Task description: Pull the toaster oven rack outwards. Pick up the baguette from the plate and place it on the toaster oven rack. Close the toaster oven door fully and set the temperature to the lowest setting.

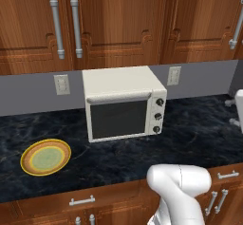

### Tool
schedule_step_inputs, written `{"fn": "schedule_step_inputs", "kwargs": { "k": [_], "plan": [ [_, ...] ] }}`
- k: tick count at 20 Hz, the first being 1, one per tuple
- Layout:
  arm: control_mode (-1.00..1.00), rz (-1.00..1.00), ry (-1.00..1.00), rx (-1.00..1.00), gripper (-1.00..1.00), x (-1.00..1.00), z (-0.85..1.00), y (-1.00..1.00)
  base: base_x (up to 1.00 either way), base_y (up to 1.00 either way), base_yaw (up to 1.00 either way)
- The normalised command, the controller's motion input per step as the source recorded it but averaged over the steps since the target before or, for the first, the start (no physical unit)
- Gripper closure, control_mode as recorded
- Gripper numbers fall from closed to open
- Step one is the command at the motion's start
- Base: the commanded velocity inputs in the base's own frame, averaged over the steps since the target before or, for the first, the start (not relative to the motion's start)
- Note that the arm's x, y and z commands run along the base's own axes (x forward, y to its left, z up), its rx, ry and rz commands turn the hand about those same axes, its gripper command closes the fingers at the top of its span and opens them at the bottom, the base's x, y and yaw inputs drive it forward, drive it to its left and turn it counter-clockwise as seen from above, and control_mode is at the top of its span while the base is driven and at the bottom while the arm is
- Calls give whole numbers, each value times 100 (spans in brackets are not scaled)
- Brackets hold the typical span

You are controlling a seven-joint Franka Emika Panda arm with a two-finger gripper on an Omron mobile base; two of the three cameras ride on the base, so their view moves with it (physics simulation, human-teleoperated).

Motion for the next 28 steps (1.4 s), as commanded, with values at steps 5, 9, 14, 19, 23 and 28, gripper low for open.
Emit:
{"fn": "schedule_step_inputs", "kwargs": {
  "k": [5,9,14,19,23,28],
  "plan": [
    [-100,0,0,21,-100,-4,0,2,0,0,0],
    [-100,0,0,16,-100,0,0,6,0,0,0],
    [-100,0,4,2,-100,0,0,25,0,0,0],
    [-100,0,2,4,-100,0,0,15,0,0,0],
    [-100,0,1,14,-100,1,0,0,0,0,0],
    [-100,0,10,16,-100,17,-2,1,0,0,0]
  ]
}}
